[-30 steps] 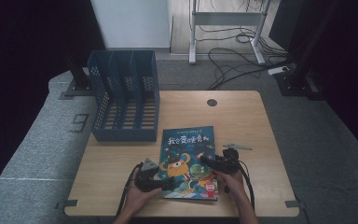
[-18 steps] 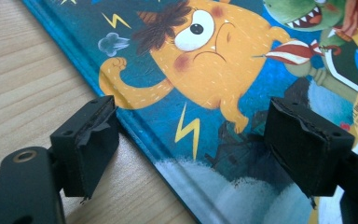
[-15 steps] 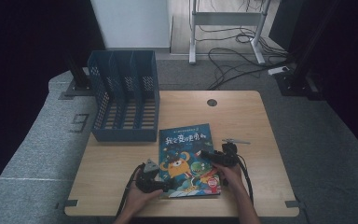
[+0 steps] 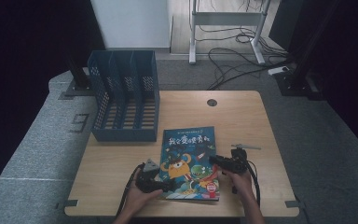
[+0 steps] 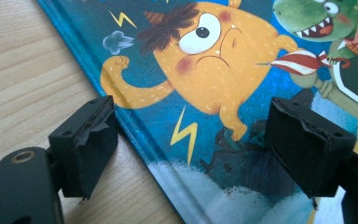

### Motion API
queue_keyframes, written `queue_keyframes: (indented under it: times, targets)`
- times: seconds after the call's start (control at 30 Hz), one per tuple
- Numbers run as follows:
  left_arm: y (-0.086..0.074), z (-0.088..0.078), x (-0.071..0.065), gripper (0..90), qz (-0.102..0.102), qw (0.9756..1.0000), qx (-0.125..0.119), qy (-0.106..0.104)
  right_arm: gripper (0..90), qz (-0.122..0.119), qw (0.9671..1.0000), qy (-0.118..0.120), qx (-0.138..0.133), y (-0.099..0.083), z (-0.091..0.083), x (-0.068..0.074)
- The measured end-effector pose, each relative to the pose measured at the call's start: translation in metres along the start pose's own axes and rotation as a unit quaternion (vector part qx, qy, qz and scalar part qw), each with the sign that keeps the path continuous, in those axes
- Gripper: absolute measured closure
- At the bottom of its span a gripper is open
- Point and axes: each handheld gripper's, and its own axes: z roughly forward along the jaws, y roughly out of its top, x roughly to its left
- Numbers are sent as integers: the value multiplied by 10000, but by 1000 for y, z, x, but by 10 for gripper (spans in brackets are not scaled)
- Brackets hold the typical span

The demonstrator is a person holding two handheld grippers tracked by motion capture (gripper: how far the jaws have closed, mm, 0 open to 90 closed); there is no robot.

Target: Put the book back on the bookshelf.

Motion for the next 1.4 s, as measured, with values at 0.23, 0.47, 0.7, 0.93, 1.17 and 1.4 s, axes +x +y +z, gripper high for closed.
queue_keyframes:
  times: [0.23, 0.47, 0.7, 0.93, 1.17, 1.4]
  targets:
    - [0, 1, -1, 170, 24, 10000, 19, 19, 598, -213, 9998, -5, -2, -1, 2, -2]
    - [2, -1, 4, 169, -111, 9998, 11, -160, 561, -144, 9967, 787, -133, 6, 17, -5]
    - [2, 0, 5, 168, -122, 9997, 5, -232, 549, -325, 9959, 800, -258, 18, 26, -2]
    - [2, -1, 4, 171, -100, 9997, 41, -223, 621, -98, 9956, 891, -271, 19, 27, -9]
    - [2, -4, 1, 177, -43, 9993, 106, -361, 670, -14, 9939, 1051, -322, 19, 17, -7]
    - [-1, -10, -13, 176, 322, 9987, 182, -361, 696, 24, 9928, 1118, -427, 19, 10, -5]
